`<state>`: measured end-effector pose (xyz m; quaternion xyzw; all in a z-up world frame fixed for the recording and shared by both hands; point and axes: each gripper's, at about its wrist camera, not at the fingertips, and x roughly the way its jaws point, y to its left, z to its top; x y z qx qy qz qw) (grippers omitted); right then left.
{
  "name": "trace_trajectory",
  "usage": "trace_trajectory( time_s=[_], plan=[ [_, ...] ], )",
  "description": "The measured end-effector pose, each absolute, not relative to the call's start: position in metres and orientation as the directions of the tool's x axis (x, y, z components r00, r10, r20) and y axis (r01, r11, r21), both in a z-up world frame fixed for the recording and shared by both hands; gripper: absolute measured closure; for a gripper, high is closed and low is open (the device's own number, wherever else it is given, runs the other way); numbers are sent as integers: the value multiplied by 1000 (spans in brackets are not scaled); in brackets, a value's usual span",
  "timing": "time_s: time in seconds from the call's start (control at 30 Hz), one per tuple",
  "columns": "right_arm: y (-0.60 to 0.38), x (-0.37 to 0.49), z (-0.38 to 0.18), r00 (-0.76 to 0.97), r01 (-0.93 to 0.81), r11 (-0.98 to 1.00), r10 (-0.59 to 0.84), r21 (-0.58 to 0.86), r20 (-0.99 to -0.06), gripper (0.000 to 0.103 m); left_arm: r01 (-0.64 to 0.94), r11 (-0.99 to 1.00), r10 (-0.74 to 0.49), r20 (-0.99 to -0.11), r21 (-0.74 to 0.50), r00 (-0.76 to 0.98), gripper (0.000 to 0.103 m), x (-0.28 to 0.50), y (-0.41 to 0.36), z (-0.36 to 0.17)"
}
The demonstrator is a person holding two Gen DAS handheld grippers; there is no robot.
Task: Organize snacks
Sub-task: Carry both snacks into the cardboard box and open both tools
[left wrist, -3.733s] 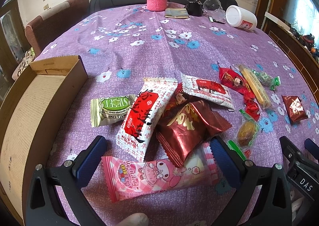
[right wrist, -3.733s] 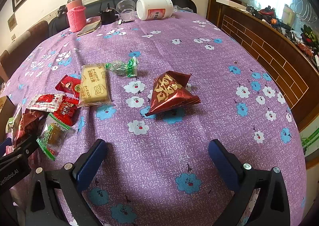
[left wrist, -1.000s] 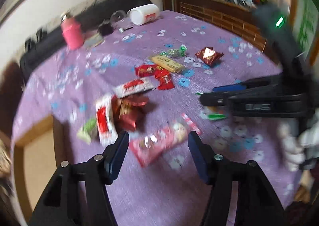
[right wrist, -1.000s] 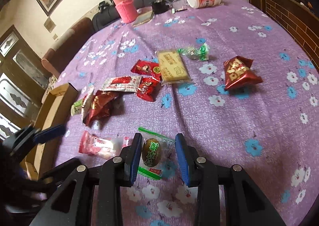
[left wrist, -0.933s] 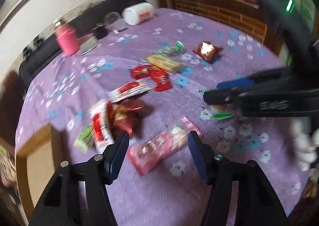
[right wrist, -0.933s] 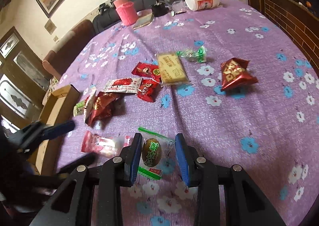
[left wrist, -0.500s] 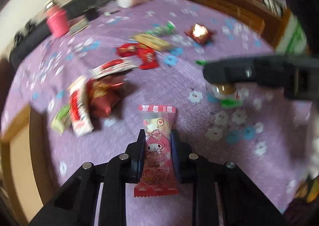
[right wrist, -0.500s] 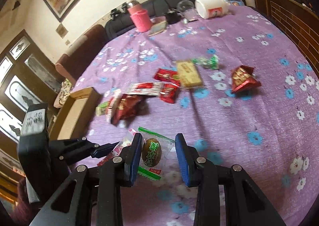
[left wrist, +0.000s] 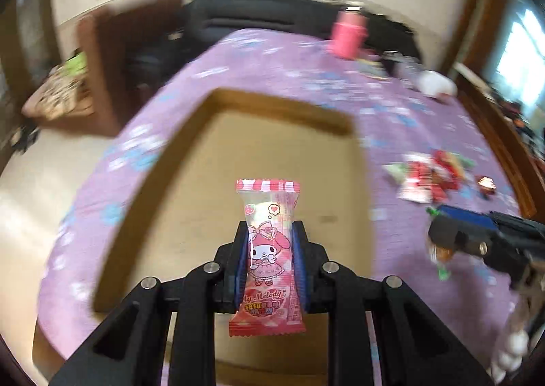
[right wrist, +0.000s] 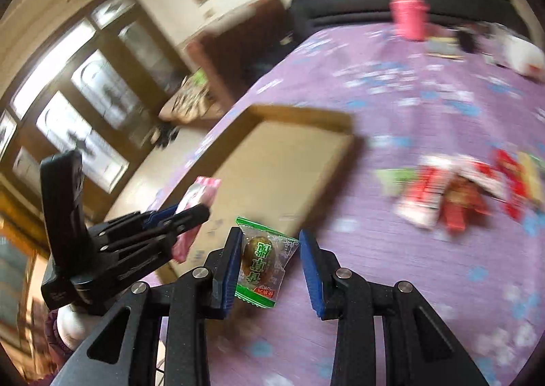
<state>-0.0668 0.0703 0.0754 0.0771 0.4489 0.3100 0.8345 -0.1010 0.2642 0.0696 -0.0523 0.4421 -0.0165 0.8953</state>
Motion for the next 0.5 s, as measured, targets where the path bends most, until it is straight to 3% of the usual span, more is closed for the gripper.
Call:
trace_trajectory(
  time_s=[0.13,0.27,0.33,0.4,0.5],
  plan=[
    [138,-58,52,330,-496,779,578,384,-746,65,-113,991,1,-818,-78,576,80,-99,304,49],
    [171,-50,28,288,-497,788,545,364,-787,64,-150,982,-6,-817,-114,577,79,-99,324,42],
    [179,-50,23,291,-489,798,529,352,-797,64,-151,977,-31,-806,-149,591,73,-103,329,44],
    [176,-50,22,293,-477,803,530,359,-796,62,-158,972,-44,-789,-177,613,54,-110,334,50],
    [162,-48,32,309,-465,797,553,384,-774,62,-171,960,-56,-750,-223,660,53,-119,336,65]
  ],
)
